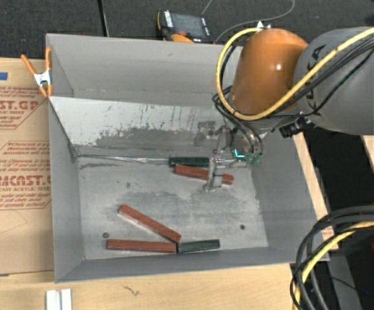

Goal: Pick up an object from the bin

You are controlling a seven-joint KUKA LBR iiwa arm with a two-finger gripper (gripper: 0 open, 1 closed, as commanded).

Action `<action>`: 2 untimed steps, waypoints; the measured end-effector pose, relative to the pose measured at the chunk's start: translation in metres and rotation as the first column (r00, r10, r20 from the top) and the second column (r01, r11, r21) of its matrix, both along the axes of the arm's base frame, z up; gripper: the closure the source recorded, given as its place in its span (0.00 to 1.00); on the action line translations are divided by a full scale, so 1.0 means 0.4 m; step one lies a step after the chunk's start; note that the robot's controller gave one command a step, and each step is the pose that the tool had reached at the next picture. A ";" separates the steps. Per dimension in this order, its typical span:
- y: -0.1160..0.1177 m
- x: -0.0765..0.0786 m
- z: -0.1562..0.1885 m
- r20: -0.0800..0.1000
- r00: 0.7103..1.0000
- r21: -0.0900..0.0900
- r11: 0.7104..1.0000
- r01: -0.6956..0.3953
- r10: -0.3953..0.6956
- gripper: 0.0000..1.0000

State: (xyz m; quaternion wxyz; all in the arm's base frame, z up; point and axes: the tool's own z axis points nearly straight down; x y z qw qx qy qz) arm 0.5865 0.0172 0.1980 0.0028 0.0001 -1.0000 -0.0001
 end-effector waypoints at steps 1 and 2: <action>0.016 0.014 -0.260 0.000 0.993 0.000 0.993 0.119 -0.119 0.00; -0.340 0.007 -0.323 0.007 0.997 -0.004 0.997 0.074 -0.074 0.00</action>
Offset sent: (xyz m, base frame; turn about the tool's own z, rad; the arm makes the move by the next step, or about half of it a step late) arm 0.0074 0.0054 -0.0988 0.1199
